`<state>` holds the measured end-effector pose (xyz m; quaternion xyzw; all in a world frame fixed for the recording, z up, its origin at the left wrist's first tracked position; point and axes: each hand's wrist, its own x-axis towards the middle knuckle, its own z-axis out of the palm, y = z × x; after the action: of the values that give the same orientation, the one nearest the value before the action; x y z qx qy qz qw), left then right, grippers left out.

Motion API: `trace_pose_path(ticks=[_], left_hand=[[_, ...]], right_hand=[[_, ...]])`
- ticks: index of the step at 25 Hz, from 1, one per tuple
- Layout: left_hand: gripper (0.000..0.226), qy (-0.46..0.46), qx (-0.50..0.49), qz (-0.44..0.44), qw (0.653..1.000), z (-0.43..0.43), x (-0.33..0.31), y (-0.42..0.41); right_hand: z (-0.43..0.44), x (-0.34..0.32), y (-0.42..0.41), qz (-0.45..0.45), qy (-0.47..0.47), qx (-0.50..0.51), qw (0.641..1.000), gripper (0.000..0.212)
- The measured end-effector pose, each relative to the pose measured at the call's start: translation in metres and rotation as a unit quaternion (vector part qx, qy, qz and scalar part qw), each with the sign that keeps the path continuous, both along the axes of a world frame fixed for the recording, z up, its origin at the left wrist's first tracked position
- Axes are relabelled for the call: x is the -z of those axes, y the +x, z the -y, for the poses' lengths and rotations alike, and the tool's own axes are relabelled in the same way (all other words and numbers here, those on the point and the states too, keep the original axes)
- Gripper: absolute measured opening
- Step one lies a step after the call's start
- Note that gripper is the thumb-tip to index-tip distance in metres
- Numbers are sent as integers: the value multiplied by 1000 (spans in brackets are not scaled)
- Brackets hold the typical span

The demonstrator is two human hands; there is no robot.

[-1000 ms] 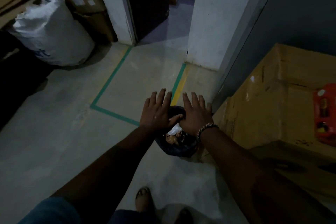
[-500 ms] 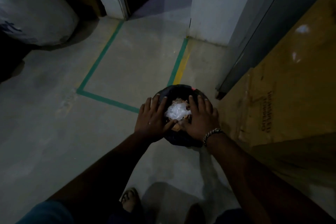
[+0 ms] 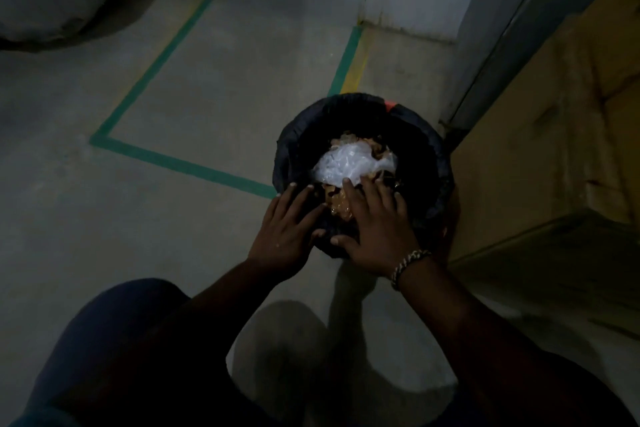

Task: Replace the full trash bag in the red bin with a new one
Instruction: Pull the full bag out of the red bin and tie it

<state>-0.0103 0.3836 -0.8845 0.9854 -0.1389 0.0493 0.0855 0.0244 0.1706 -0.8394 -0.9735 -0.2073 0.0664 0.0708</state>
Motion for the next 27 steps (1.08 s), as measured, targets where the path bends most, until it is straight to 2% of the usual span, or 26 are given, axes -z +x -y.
trace_pose_path(ticks=[7, 10, 14, 18, 21, 24, 27], left_hand=[[42, -1, -13, 53, 999, 37, -6, 32], [42, -19, -21, 59, 998, 36, -4, 40], [43, -44, -36, 65, 996, 31, -17, 55], [42, -94, -66, 102, 988, 25, -44, 56], [23, -93, 4, 165, 982, 32, -55, 35], [14, -50, 70, 110, 990, 43, -36, 18], [21, 7, 31, 69, 997, 34, -12, 26]], right_hand=[[22, 8, -2, 107, 69, -69, 990, 76], [26, 8, 6, 135, 66, -83, 985, 72], [18, -10, 26, 114, 106, -71, 985, 75], [14, -7, 31, 123, 140, -73, 980, 58], [8, -2, 30, 101, 124, -93, 983, 55], [4, -1, 41, 97, 109, -84, 986, 53], [-2, -3, 45, 113, 142, -54, 982, 55]])
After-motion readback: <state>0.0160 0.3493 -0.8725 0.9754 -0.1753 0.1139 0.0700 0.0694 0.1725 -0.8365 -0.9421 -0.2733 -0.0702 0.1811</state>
